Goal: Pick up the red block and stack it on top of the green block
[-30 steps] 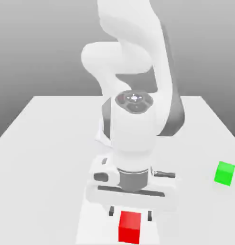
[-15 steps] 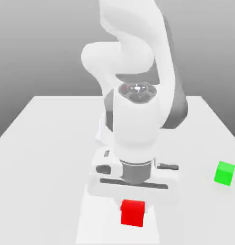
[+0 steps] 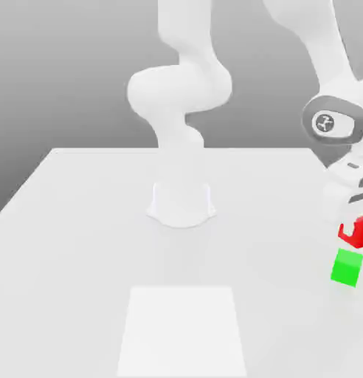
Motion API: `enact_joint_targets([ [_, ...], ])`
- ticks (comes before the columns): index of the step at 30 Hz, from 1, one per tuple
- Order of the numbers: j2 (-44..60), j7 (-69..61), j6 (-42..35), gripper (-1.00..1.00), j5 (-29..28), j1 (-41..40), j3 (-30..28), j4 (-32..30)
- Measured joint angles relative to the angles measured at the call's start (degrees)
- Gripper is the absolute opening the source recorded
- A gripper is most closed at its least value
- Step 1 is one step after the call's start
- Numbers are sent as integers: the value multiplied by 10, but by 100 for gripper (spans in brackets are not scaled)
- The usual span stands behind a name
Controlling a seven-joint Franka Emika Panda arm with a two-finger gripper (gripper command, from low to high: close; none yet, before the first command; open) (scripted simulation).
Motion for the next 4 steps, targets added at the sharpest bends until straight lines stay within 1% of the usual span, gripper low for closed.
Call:
enact_joint_targets([
  [1, 16, 12, 14, 100, -16, 8, -11, 1],
  [4, 16, 12, 14, 100, -16, 8, -11, 1],
])
